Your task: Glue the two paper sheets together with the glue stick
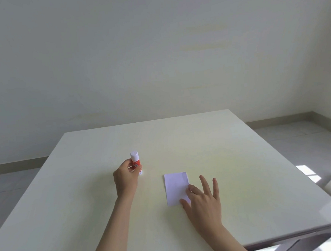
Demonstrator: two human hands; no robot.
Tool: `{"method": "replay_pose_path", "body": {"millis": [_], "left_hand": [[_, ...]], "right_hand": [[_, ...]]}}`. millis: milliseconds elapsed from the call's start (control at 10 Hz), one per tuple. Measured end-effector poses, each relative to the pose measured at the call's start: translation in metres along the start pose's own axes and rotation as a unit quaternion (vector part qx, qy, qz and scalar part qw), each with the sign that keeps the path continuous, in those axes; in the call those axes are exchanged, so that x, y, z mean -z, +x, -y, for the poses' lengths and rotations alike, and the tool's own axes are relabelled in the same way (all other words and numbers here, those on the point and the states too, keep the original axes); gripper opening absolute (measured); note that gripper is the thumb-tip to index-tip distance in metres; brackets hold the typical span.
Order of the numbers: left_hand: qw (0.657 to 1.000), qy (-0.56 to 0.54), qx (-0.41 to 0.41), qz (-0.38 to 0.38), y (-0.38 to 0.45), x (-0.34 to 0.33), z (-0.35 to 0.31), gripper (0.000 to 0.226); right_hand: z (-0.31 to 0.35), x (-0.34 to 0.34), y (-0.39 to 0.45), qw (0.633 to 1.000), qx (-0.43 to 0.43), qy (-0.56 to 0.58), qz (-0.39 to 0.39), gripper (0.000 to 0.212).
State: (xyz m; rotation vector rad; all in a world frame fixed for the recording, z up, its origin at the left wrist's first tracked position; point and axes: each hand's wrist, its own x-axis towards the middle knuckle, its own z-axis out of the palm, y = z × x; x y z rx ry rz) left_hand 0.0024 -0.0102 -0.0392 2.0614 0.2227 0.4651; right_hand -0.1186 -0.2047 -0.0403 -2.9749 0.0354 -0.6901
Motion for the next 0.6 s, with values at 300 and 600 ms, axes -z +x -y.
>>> {"method": "replay_pose_path", "body": {"millis": [300,600], "left_hand": [[1.0,-0.011,0.003,0.01,-0.001,0.002,-0.001,0.008],[0.999,-0.023,0.025,0.032,-0.002,0.013,-0.007,0.065]], "right_hand": [[-0.003,-0.009,-0.001,1.0,-0.011,0.001,-0.016,0.032],[0.001,-0.009,0.012,0.996,-0.007,0.046,-0.073,0.034]]}}
